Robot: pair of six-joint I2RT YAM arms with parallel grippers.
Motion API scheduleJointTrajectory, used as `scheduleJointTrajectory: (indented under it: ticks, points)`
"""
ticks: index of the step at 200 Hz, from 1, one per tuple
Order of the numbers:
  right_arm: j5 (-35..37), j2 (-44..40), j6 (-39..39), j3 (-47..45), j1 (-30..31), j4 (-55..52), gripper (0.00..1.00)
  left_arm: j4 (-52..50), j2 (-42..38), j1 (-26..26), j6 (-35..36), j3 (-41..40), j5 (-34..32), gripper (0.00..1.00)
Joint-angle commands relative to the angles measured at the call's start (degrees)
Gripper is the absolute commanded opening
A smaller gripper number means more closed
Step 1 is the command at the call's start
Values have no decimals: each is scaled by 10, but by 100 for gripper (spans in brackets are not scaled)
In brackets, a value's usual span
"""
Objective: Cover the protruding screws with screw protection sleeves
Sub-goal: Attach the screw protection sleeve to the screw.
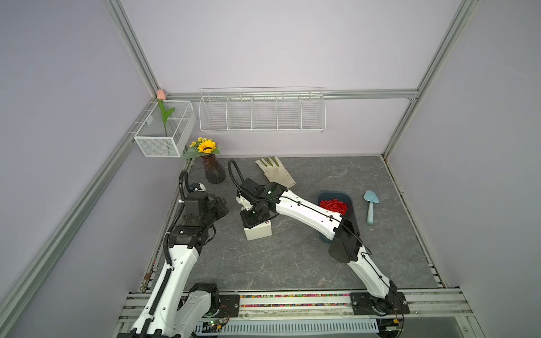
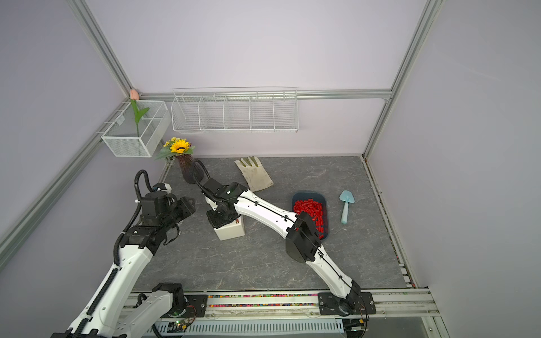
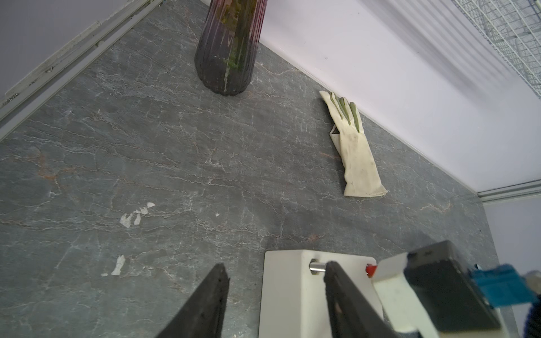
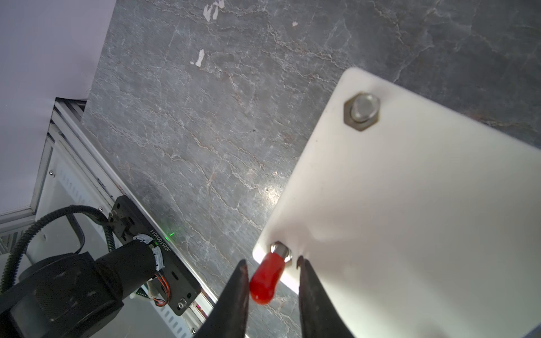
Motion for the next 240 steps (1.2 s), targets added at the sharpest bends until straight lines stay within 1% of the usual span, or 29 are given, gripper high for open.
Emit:
scheduleJointTrajectory:
  ticks: [1,79,105,124,136,166,193,240]
  points:
    - [9,-23,-8,10,1,-12,34,-6,-8,3,0,-3,-4,55]
    - [8,-43,-15,11,0,-24,46,-10,-11,3,-1,-3,-4,55]
    - [8,-48,-17,13,-1,-27,48,-10,-11,4,-3,-2,-3,55]
    - [10,-52,-18,13,-1,-28,44,-10,-11,4,-4,-2,-3,55]
    - [11,-53,-18,13,-2,-29,36,-10,-11,3,-4,-2,-2,55]
    - [8,-51,-18,13,-4,-28,23,-11,-14,3,-3,-2,-3,55]
    - [2,-46,-18,14,-5,-26,20,-12,-14,4,-2,-2,-5,55]
    - [-4,-33,-19,24,-6,-28,20,-11,-13,4,-1,-2,-5,55]
